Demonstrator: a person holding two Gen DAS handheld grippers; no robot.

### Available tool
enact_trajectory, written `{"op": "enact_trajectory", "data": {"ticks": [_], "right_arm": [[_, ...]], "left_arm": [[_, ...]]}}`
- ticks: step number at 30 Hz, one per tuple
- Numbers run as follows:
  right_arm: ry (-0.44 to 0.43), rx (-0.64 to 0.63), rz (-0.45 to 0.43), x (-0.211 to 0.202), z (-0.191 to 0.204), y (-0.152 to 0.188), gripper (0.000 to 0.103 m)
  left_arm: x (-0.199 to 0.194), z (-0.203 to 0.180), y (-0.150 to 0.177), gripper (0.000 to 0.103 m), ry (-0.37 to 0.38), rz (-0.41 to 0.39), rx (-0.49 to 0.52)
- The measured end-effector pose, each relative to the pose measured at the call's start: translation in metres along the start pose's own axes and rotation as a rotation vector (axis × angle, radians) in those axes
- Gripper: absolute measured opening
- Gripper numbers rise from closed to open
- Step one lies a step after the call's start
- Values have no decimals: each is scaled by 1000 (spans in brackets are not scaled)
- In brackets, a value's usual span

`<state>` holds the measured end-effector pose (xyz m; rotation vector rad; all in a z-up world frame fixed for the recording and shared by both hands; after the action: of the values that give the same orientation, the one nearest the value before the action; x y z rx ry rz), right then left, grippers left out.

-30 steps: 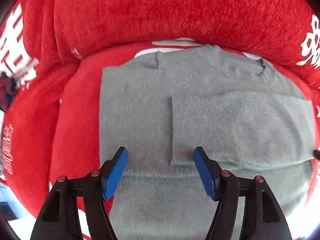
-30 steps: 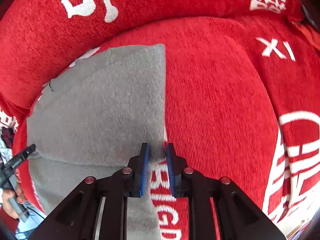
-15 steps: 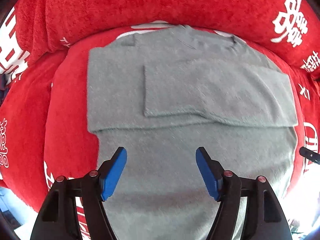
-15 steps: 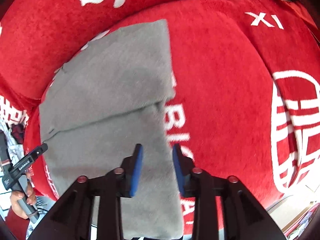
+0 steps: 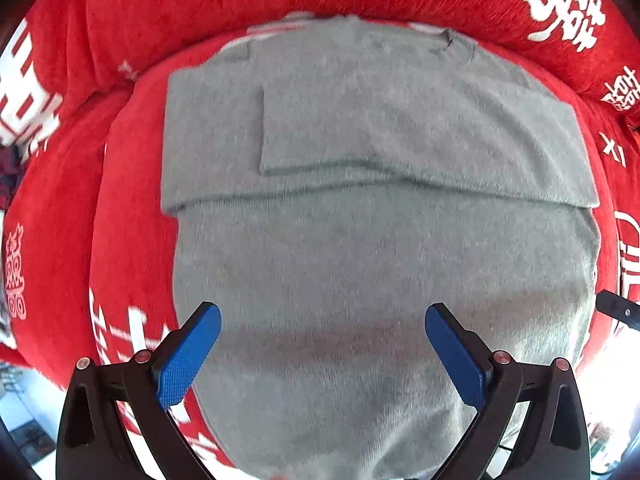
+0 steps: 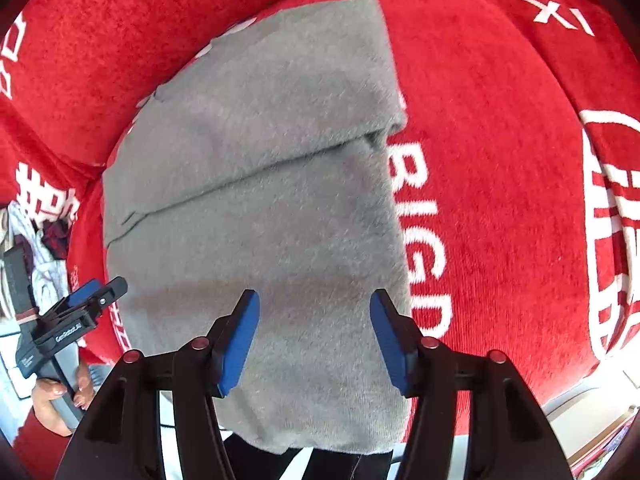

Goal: Fold small clothes
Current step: 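Move both tools open toward the sweater hem, then grasp the sweater hem with the left tool while the right tool grasps it too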

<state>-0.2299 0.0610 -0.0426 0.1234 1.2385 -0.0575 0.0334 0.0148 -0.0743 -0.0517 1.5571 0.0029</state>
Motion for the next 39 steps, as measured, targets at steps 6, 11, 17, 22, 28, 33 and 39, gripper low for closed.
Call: {"op": "enact_trajectory", "data": {"ticks": [6,11,17,22,28,33,39], "right_arm": [[-30,-26,49,6,2,10,65],[-52,-36,94,13,0,18,65],[-85,-53,109,19,9,21,65],[-134,-67,100,23,24,25,65],[-152,-77,90,27,38,39,65],[-117,-102,106,38,42,66,65],[-105,-108,120,43,45,100,65]], "left_arm": [[3,2,24,102,-26,36,-27],[0,6,38,102,-23,41,-100],[-2,16,56,102,-22,40,-145],[-3,30,73,102,-22,37,-163],[0,55,99,102,5,17,-182],[3,85,130,102,37,16,-197],[14,101,177,102,95,49,-200]]}}
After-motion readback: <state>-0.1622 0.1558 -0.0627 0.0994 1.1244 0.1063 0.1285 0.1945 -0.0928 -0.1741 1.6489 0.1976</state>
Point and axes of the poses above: each gripper's, at about its wrist camera, not at the fingertips, and x roughly the way its jaws point, z to its left, y to its underside, the point moved 10 cm from there along x, roughly the way its jaws point, and after that the axes turned 2 degrees about -x, right-handed, at the moved point
